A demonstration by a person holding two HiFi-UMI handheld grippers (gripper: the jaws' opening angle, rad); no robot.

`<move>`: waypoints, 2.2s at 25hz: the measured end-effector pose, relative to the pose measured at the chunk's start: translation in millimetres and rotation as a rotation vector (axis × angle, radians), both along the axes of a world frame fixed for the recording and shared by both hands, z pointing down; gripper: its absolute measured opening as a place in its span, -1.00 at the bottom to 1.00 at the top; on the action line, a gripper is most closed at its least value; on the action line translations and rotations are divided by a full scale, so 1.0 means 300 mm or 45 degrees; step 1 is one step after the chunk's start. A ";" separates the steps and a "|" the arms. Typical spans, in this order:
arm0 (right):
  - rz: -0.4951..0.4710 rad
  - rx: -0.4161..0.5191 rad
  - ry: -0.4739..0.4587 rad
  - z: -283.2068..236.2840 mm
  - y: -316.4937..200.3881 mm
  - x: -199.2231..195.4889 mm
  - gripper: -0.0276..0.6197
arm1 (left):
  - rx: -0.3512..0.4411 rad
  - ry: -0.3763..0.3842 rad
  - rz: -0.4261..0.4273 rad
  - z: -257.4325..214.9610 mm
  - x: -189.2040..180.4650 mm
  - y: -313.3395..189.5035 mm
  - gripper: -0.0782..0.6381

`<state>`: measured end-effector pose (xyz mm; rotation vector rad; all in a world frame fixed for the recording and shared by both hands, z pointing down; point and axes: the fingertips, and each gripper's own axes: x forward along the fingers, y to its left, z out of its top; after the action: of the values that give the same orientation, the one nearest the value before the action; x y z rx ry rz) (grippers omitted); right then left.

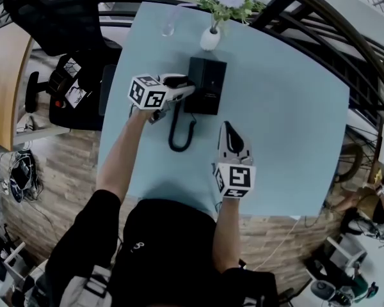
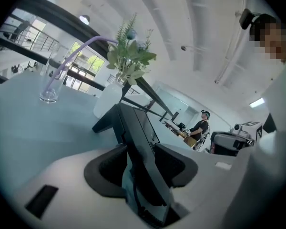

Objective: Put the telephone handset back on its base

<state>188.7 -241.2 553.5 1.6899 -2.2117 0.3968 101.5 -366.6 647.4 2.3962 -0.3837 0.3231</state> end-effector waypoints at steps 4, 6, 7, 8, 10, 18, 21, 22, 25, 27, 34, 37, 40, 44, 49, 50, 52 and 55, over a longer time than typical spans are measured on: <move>-0.016 0.025 0.012 -0.019 0.000 -0.018 -0.96 | 0.086 0.014 -0.086 -0.080 -0.032 -0.007 -0.30; -0.026 0.039 0.019 -0.032 -0.001 -0.038 -0.96 | 0.133 0.053 -0.141 -0.140 -0.060 -0.005 -0.30; -0.031 0.047 0.021 -0.041 -0.002 -0.049 -0.96 | 0.161 0.082 -0.174 -0.178 -0.075 -0.003 -0.30; -0.036 0.055 0.023 -0.052 -0.003 -0.060 -0.96 | 0.192 0.113 -0.207 -0.220 -0.089 0.000 -0.30; -0.042 0.076 0.025 -0.077 -0.004 -0.081 -0.96 | 0.254 0.173 -0.263 -0.309 -0.115 0.016 -0.30; -0.052 0.221 0.022 -0.238 -0.030 -0.169 -0.96 | 0.505 0.244 -0.388 -0.627 -0.224 0.154 -0.54; -0.023 0.297 0.020 -0.335 -0.042 -0.185 -0.96 | 0.540 0.284 -0.527 -0.744 -0.303 0.199 -0.77; -0.007 0.323 0.013 -0.369 -0.043 -0.185 -0.96 | 0.554 0.296 -0.567 -0.782 -0.325 0.214 -0.78; 0.047 0.412 -0.031 -0.473 -0.057 -0.177 -0.96 | 0.611 0.293 -0.679 -0.872 -0.374 0.236 -0.78; 0.072 0.449 -0.069 -0.524 -0.046 -0.176 -0.96 | 0.635 0.254 -0.762 -0.897 -0.398 0.254 -0.78; 0.047 0.506 -0.131 -0.638 0.055 -0.143 -0.96 | 0.798 0.031 -0.874 -0.954 -0.346 0.381 -0.78; 0.025 0.489 -0.131 -0.645 0.093 -0.125 -0.96 | 0.826 -0.007 -0.899 -0.964 -0.321 0.428 -0.79; -0.002 0.507 -0.123 -0.649 0.139 -0.119 -0.96 | 0.832 -0.030 -0.920 -0.958 -0.307 0.463 -0.79; -0.034 0.518 -0.120 -0.640 0.178 -0.092 -0.96 | 0.841 -0.024 -0.937 -0.959 -0.277 0.500 -0.79; -0.043 0.527 -0.127 -0.645 0.191 -0.044 -0.96 | 0.853 -0.036 -0.936 -0.964 -0.242 0.518 -0.79; -0.045 0.531 -0.130 -0.653 0.191 -0.042 -0.96 | 0.856 -0.039 -0.936 -0.968 -0.238 0.519 -0.79; -0.055 0.536 -0.138 -0.661 0.193 -0.045 -0.96 | 0.862 -0.043 -0.934 -0.973 -0.233 0.525 -0.78; -0.077 0.537 -0.139 -0.656 0.184 -0.058 -0.96 | 0.867 -0.014 -0.908 -0.975 -0.221 0.531 -0.78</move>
<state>171.2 -186.0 356.6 1.8307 -2.5572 0.0023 35.3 -207.4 354.8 2.6683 -1.4928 -0.1535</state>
